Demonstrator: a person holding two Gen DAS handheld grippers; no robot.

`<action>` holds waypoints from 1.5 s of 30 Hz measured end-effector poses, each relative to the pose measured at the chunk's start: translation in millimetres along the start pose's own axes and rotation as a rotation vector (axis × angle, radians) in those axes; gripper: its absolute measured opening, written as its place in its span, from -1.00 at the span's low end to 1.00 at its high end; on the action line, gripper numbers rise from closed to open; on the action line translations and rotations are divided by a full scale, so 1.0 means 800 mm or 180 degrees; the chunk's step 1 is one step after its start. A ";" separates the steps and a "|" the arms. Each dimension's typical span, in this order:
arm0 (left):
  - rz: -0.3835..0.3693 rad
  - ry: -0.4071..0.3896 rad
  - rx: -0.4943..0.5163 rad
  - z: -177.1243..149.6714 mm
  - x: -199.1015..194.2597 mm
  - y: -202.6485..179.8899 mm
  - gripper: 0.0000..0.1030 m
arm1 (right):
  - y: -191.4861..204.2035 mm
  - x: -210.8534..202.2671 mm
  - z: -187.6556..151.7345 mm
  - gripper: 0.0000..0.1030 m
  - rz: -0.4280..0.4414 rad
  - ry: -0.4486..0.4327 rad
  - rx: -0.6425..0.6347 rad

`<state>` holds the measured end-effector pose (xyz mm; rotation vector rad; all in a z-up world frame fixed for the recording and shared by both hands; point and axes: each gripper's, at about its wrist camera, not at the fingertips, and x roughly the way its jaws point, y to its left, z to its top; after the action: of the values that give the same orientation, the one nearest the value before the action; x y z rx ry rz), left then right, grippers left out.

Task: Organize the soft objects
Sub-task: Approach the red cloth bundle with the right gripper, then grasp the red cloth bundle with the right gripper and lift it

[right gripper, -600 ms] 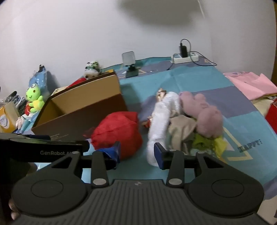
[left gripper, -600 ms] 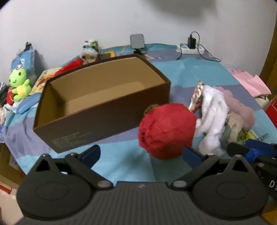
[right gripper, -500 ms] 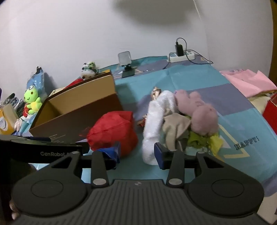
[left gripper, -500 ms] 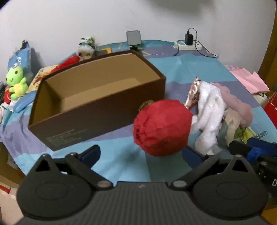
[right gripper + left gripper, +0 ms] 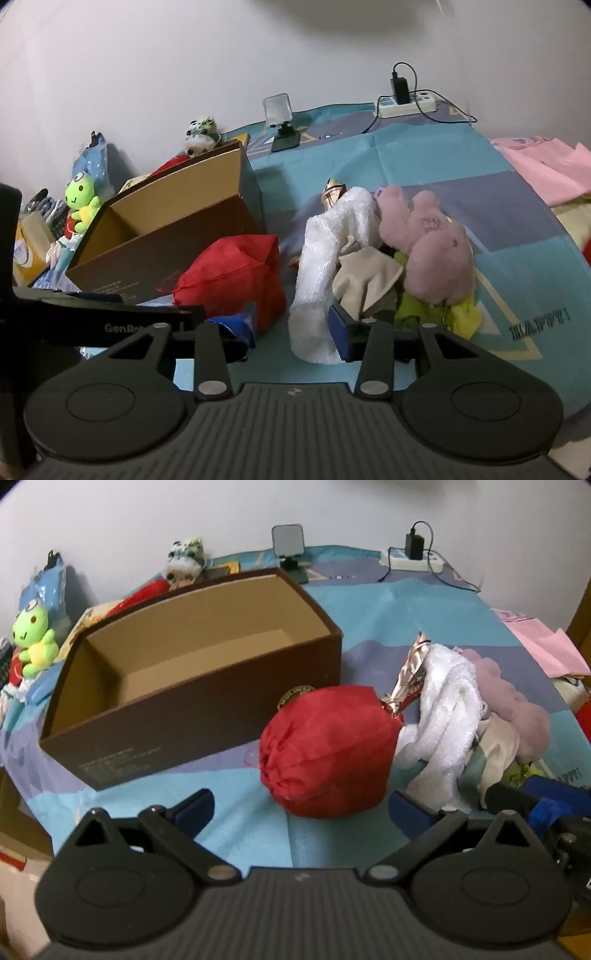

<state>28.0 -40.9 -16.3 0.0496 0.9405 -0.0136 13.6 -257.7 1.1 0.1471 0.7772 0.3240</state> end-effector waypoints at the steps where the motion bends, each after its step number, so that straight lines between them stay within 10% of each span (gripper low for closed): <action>1: 0.0026 0.0011 -0.0015 0.000 0.002 -0.002 0.96 | 0.007 -0.002 0.007 -0.49 -0.0023 0.0031 0.0012; 33: 0.0563 0.0250 -0.0395 0.006 0.033 -0.038 0.99 | -0.056 0.027 0.054 -0.54 0.1003 0.0258 -0.0044; 45: -0.0229 -0.0073 -0.0376 -0.012 0.052 0.014 0.99 | -0.029 0.061 0.085 -0.50 0.1165 0.0416 0.0128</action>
<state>45.3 -29.1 -55.1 -0.0935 0.9184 -0.0252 99.8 -263.7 11.2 0.3098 0.8864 0.6699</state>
